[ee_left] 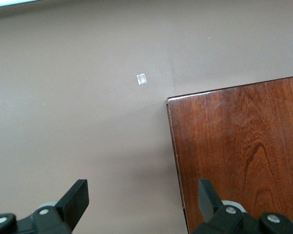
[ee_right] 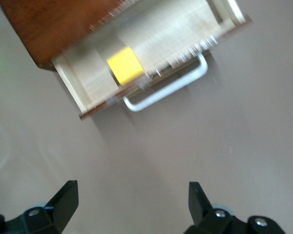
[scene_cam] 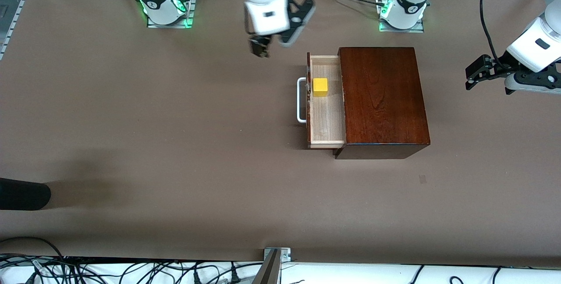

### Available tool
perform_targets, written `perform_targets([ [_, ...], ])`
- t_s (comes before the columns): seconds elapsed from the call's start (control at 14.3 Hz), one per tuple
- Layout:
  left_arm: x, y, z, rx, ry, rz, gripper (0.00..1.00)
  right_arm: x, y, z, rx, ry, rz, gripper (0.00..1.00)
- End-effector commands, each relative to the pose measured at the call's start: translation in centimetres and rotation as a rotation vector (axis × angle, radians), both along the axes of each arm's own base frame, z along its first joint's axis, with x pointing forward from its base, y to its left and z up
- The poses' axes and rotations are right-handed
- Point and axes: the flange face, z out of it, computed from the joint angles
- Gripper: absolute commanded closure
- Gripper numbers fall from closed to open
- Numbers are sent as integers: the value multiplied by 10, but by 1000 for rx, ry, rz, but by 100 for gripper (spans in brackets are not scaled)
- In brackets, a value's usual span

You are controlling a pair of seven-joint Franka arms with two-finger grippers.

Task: Open drawer, take yellow block, close drawer
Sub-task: 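Lower the right gripper into the drawer over the yellow block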

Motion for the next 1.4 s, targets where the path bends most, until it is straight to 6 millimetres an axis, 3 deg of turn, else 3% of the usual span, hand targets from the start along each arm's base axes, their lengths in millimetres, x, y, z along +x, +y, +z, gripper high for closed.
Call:
perform_targets([
  [0.0, -4, 0, 6, -16, -3, -6, 0, -1, 56, -33, 8, -52, 167, 0],
  [0.14, -4, 0, 6, -18, -3, -8, 0, -15, 85, -65, -46, -128, 303, 0],
  [0.49, -4, -3, 6, -16, -1, -8, 0, -17, 102, -111, -54, -128, 375, 0],
  [0.98, -4, -8, 7, -16, -1, -12, 0, -14, 122, -156, -15, -181, 431, 0],
  [1.33, -4, -9, 7, -15, -3, -14, 0, -9, 124, -173, -2, -190, 445, 0],
])
